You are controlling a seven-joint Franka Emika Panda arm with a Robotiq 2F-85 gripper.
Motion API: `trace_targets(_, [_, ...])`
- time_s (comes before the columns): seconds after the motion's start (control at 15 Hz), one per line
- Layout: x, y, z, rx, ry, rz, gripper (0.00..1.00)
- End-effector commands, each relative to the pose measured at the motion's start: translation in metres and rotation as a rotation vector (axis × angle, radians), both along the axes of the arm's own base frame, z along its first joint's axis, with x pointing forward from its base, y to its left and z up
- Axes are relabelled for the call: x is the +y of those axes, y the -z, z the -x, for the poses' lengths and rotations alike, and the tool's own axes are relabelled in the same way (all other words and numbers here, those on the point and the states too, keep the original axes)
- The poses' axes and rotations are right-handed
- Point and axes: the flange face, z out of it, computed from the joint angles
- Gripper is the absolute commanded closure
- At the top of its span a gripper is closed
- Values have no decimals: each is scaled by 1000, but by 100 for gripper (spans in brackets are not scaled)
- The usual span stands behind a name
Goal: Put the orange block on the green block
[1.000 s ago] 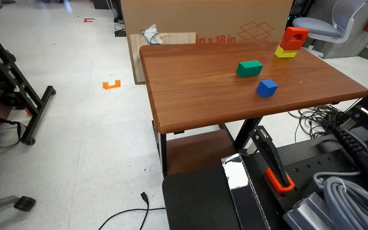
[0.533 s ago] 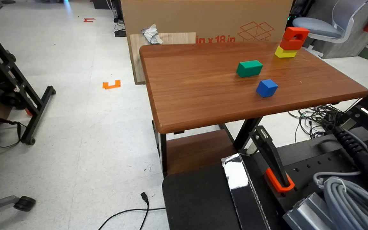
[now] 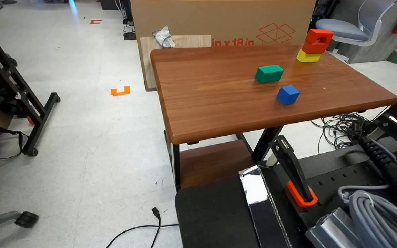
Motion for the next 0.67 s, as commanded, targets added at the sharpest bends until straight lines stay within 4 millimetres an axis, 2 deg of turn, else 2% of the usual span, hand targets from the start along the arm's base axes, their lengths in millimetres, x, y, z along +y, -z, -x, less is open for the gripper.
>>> trace_targets(0.0, [-5, 17, -33, -21, -21, 5, 0])
trace_targets(0.2, [-19, 38, -71, -22, -83, -23, 0])
trace_targets(0.6, [-77, 104, -148, 56, -120, -86, 0])
